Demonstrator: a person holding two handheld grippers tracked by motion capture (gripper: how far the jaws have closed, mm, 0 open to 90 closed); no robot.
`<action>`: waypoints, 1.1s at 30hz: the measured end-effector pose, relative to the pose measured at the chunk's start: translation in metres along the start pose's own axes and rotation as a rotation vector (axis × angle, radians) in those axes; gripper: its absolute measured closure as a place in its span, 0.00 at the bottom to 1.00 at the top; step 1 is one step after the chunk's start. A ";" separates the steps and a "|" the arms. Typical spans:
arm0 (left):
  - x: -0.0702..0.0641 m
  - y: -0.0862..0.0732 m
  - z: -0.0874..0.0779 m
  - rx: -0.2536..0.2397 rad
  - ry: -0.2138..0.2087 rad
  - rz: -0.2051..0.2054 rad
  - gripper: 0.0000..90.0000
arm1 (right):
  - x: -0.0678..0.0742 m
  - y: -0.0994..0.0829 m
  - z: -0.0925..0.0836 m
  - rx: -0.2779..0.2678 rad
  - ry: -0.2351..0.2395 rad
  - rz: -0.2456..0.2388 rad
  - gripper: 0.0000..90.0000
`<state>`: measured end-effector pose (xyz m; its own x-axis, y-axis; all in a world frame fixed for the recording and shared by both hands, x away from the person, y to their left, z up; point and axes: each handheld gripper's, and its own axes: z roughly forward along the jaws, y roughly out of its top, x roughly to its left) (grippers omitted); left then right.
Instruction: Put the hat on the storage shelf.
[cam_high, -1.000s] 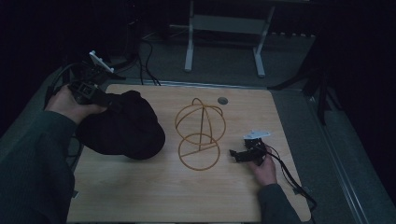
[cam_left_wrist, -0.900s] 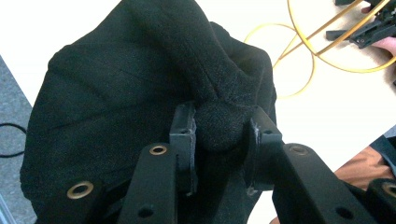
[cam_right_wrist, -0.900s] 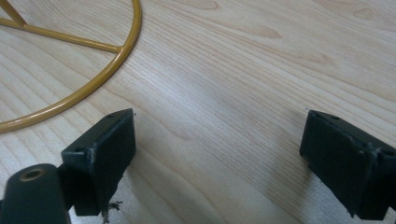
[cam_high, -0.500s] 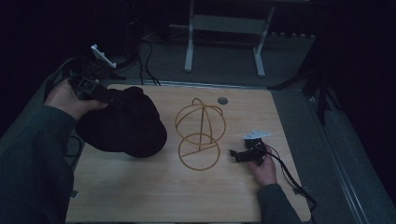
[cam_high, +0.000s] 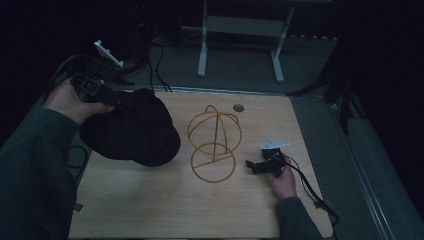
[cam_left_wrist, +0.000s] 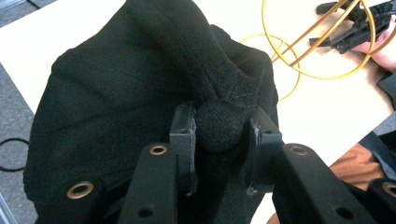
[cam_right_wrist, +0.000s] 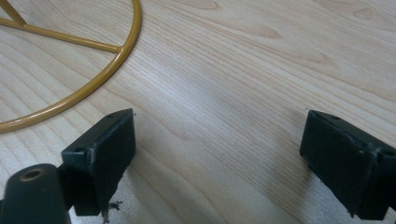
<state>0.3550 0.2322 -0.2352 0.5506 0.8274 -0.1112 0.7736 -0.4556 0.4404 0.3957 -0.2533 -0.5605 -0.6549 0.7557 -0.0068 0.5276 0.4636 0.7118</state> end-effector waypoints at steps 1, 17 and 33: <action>0.000 0.000 0.000 0.000 0.000 0.000 0.77 | 0.000 0.000 0.000 0.000 0.000 0.000 0.11; -0.009 0.011 -0.014 -0.003 0.015 0.028 0.77 | 0.000 0.000 0.000 -0.001 0.000 0.002 0.11; -0.016 0.020 -0.028 -0.011 0.008 0.057 0.77 | 0.000 0.000 0.000 -0.001 0.000 0.001 0.11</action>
<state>0.3524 0.2189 -0.1992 0.5912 0.8027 -0.0784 0.7374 -0.4987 0.4555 0.3956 -0.2532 -0.5606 -0.6541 0.7564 -0.0058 0.5278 0.4619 0.7128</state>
